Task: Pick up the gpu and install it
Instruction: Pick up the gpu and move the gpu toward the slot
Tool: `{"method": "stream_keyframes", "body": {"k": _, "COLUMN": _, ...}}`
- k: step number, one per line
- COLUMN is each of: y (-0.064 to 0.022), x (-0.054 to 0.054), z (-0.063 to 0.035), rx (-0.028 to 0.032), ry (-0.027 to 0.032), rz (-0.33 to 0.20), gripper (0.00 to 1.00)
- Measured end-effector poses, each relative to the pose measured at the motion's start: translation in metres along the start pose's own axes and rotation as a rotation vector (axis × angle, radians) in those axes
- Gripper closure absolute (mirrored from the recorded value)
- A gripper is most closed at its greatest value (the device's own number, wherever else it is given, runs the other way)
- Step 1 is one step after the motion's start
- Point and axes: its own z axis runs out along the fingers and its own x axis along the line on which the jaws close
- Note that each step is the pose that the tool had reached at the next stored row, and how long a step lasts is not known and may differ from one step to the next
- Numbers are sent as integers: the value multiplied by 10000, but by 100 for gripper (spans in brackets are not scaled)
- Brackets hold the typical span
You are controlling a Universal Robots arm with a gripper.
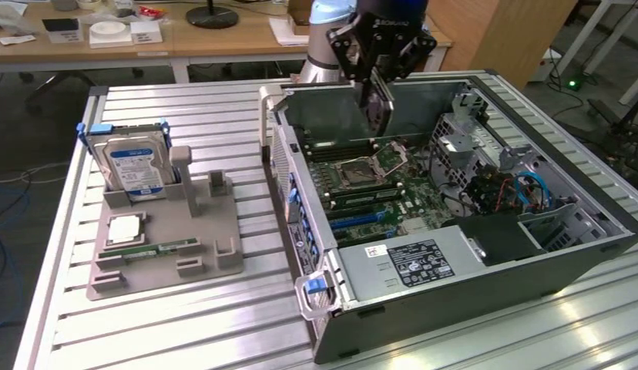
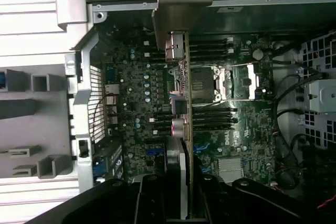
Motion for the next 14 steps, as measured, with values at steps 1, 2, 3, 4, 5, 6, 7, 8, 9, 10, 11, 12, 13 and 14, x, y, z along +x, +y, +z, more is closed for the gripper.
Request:
{"method": "stream_keyframes", "body": {"k": 1, "y": 3, "x": -45, "z": 1, "rx": 0, "ry": 0, "rz": -2, "gripper": 72}}
{"method": "stream_keyframes", "body": {"k": 2, "y": 7, "x": -92, "z": 2, "rx": 1, "ry": 0, "rz": 0, "gripper": 72}}
{"method": "stream_keyframes", "body": {"k": 3, "y": 11, "x": -137, "z": 3, "rx": 1, "ry": 0, "rz": 1, "gripper": 72}}
{"method": "stream_keyframes", "body": {"k": 4, "y": 14, "x": -182, "z": 5, "rx": 0, "ry": 0, "rz": -1, "gripper": 72}}
{"method": "stream_keyframes", "body": {"k": 5, "y": 17, "x": -227, "z": 6, "rx": 1, "ry": 0, "rz": -1, "gripper": 72}}
{"method": "stream_keyframes", "body": {"k": 6, "y": 21, "x": -273, "z": 8, "rx": 0, "ry": 0, "rz": 1, "gripper": 72}}
{"method": "stream_keyframes", "body": {"k": 7, "y": 24, "x": -318, "z": 9, "rx": 0, "ry": -1, "rz": -1, "gripper": 72}}
{"method": "stream_keyframes", "body": {"k": 8, "y": 28, "x": -363, "z": 11, "rx": 0, "ry": 0, "rz": 0, "gripper": 72}}
{"method": "stream_keyframes", "body": {"k": 9, "y": 31, "x": -407, "z": 12, "rx": 1, "ry": 0, "rz": 1, "gripper": 72}}
{"method": "stream_keyframes", "body": {"k": 10, "y": 35, "x": -455, "z": 14, "rx": 0, "ry": 0, "rz": 0, "gripper": 72}}
{"method": "stream_keyframes", "body": {"k": 11, "y": 38, "x": -500, "z": 15, "rx": 1, "ry": 0, "rz": -1, "gripper": 72}}
{"method": "stream_keyframes", "body": {"k": 12, "y": 42, "x": -544, "z": 17, "rx": 1, "ry": 0, "rz": 1, "gripper": 72}}
{"method": "stream_keyframes", "body": {"k": 13, "y": 45, "x": -590, "z": 19, "rx": 0, "ry": 0, "rz": 0, "gripper": 72}}
{"method": "stream_keyframes", "body": {"k": 14, "y": 49, "x": -634, "z": 21, "rx": 0, "ry": 0, "rz": -1, "gripper": 72}}
